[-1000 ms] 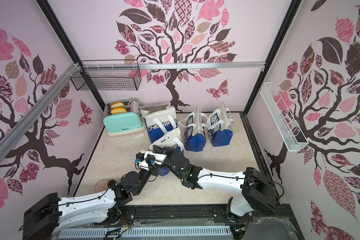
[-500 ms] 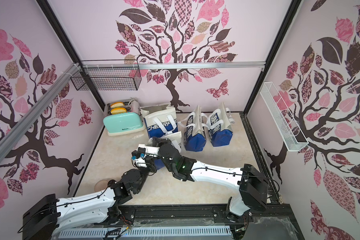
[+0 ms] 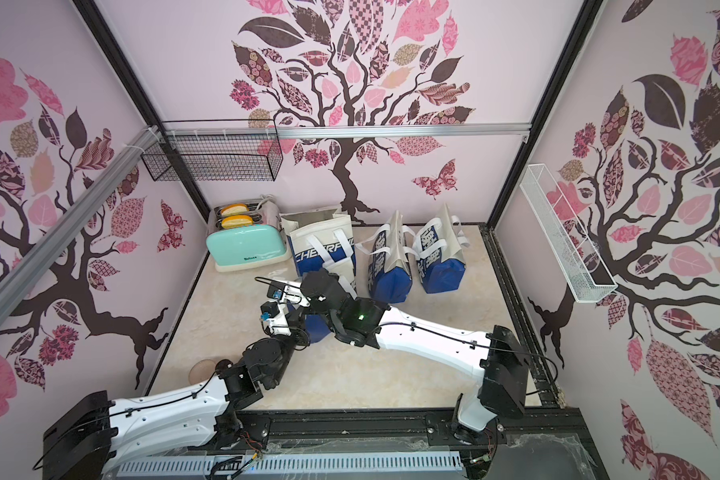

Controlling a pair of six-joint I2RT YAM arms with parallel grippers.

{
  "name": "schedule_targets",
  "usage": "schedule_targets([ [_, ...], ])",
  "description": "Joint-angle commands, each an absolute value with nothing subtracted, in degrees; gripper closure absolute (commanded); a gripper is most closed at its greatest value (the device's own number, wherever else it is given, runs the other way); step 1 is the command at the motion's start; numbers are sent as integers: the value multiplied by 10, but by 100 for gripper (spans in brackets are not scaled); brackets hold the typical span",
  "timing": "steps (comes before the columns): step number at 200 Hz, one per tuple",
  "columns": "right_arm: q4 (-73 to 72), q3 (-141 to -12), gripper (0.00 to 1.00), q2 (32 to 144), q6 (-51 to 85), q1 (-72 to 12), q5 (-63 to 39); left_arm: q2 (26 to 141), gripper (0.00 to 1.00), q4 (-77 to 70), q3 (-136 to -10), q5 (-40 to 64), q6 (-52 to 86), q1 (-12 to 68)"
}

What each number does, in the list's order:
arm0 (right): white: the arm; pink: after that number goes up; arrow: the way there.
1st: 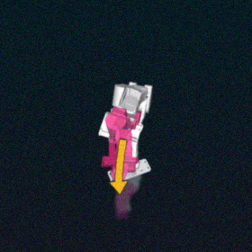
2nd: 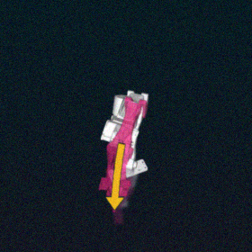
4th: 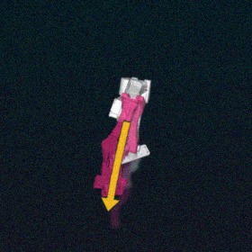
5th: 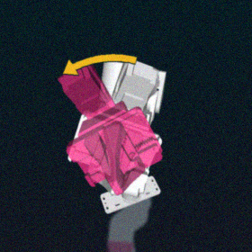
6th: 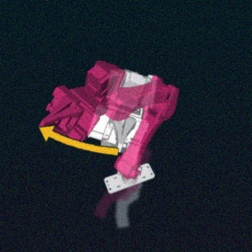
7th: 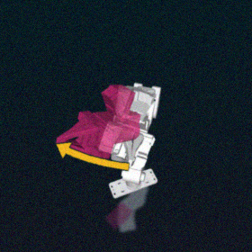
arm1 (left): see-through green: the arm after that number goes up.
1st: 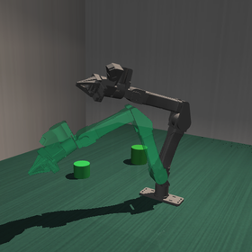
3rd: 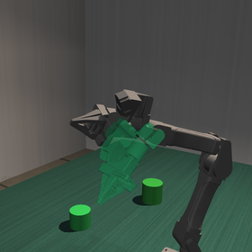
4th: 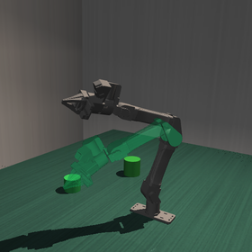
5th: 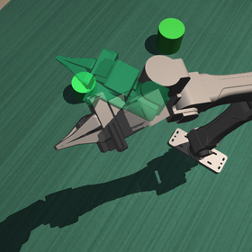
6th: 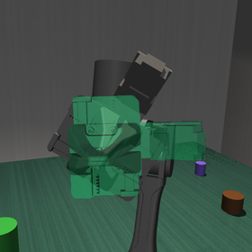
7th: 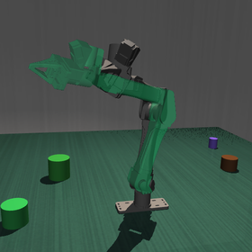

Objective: Open the takeout bag
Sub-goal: Open the takeout bag at the center of the board.

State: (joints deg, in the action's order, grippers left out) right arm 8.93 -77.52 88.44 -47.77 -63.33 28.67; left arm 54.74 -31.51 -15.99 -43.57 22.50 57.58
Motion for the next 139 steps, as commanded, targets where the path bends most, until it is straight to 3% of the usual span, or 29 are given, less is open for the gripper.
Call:
schedule_targets([
  [1, 52, -736, 84, 864, -376, -624, 259, 537, 100, -278, -149, -439, 219, 572],
  [30, 21, -701, 81, 867, -343, -624, 229, 532, 100, -278, -150, -437, 212, 572],
  [102, -68, -613, 42, 832, -369, -625, 186, 536, 100, -288, -155, -427, 199, 572],
  [139, -133, -602, 37, 844, -399, -634, 196, 545, 100, -288, -160, -420, 196, 572],
])
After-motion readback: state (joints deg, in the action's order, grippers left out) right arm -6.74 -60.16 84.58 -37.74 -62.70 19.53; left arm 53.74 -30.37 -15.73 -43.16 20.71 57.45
